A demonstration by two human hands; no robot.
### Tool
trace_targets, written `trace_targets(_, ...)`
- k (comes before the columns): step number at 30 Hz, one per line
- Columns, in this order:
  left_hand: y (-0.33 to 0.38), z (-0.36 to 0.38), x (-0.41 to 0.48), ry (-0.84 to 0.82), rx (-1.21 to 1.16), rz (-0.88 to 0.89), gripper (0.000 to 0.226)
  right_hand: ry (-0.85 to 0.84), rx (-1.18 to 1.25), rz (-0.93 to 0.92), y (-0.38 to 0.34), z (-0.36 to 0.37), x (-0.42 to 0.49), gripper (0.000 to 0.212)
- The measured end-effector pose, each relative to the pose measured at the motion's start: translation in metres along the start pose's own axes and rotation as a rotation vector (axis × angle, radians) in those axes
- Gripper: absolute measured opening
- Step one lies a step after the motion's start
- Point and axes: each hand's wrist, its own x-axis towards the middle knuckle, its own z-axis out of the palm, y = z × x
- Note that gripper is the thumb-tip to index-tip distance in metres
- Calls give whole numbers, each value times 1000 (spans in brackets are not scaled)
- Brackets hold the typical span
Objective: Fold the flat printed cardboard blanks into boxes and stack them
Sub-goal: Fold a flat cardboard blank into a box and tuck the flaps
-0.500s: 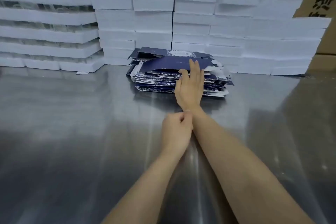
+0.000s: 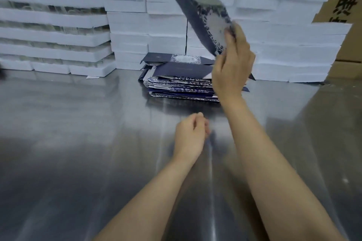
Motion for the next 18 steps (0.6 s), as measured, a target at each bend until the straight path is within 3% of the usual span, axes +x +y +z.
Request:
trace_targets(3, 11, -16, -2, 158, -42, 36, 16, 2, 295, 168, -11, -56, 35, 46)
trace_targets(6, 20, -44, 0, 551, -77, -28, 34, -121, 480, 510, -5, -105, 52, 46)
trace_targets(7, 22, -52, -2, 610, -68, -65, 39, -177, 478, 581, -1, -117, 53, 47)
trace_targets(9, 25, -62, -7, 522, -66, -128, 45, -320, 459, 668, 2, -131, 45, 47)
trace_targets(14, 20, -66, -20, 25, 113, -180, 60, -695, 466, 875, 22, -137, -22, 41)
trace_targets(16, 19, -67, -20, -77, 23, -258, 65, -818, 532, 910, 24, -137, -35, 39)
trace_targets(18, 22, -67, -18, -123, -258, -332, 68, -841, 764, 988, 21, -133, -40, 44)
